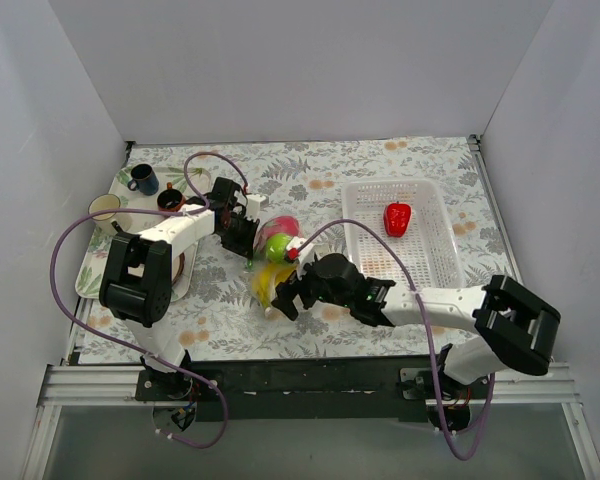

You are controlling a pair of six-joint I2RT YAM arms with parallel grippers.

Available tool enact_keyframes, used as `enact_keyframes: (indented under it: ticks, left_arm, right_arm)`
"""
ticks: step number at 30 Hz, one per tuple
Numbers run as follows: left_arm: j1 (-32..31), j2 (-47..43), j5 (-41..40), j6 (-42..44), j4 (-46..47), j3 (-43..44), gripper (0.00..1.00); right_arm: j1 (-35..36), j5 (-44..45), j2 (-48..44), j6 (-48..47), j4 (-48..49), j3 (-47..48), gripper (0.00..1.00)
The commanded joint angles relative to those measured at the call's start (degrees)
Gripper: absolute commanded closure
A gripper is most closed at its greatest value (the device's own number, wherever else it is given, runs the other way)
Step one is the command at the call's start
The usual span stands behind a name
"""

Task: Open the zip-top bag and remove the fake food

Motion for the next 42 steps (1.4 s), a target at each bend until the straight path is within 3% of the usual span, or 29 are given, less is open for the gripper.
enact_keyframes:
  ticks: [1, 7, 9, 12, 15, 17, 19, 21, 26, 27, 28, 29, 31, 34, 42]
  left_arm:
    - [-0.63, -1.06, -1.98, 0.85, -1.13, -1.48, 0.97]
    - [-0.72, -0.80, -2.59, 1.38, -1.74, -0.96, 0.97]
    - [-0.81, -0.80, -2.77, 1.56, -1.92, -0.87, 0.97]
    - [-0.81, -0.45, -3.30, 1.56, -1.92, -0.61, 0.97]
    - [-0.81, -0.01, -3.30, 1.29, -1.92, 0.27, 0.97]
    - [-0.72, 0.52, -2.95, 1.03, -2.09, 0.97, 0.97]
    - [-0.72, 0.78, -2.77, 0.59, -2.36, 1.68, 0.97]
    - [-0.72, 0.87, -2.60, 0.41, -2.53, 2.03, 0.97]
    - [-0.72, 0.70, -2.60, 0.24, -3.06, 2.29, 0.97]
    - [-0.72, 0.61, -2.68, 0.33, -3.15, 2.30, 0.97]
    - [-0.72, 0.52, -2.60, 0.33, -3.24, 2.21, 0.97]
    - [-0.81, 0.43, -2.60, 0.33, -3.32, 2.21, 0.97]
    - [-0.81, 0.17, -2.68, 0.41, -3.68, 2.38, 0.97]
    - [-0.72, -0.45, -2.94, 0.59, -3.94, 2.38, 0.97]
    - [-0.72, -0.80, -2.60, 0.33, -4.03, 2.56, 0.97]
  right_arm:
    - [-2.33, -7.59, -5.99, 7.88, 16.12, -4.20, 0.01]
    - [-7.42, -12.08, -10.57, 13.43, 22.46, -7.64, 0.02]
    - [-8.22, -11.12, -12.67, 12.65, 21.41, -8.07, 0.01]
    - [-8.22, -8.30, -14.26, 8.52, 12.38, -5.46, 0.08]
    - [-8.22, -8.56, -15.75, 7.11, 7.78, -5.52, 0.40]
    - [-8.14, -8.56, -15.76, 7.28, 7.70, -6.49, 0.73]
    - [-8.14, -8.73, -14.53, 7.72, 5.50, -5.71, 0.93]
    - [-8.14, -10.92, -12.17, 7.63, 4.19, -5.01, 0.96]
    - [-7.78, -11.72, -4.09, 7.46, 1.19, -0.53, 0.94]
    - [-7.78, -12.07, -1.37, 7.37, 1.28, -0.17, 0.87]
    - [-7.78, -12.51, -0.04, 7.54, 2.24, 0.18, 0.54]
    - [-7.87, -13.73, 1.19, 7.98, 2.77, 1.23, 0.42]
    - [-7.87, -16.20, 3.22, 8.86, 6.00, 1.33, 0.26]
    - [-8.83, -22.34, 3.22, 11.84, 15.66, -2.53, 0.12]
    - [-13.93, -43.51, 12.69, 26.85, 36.23, -1.40, 0.09]
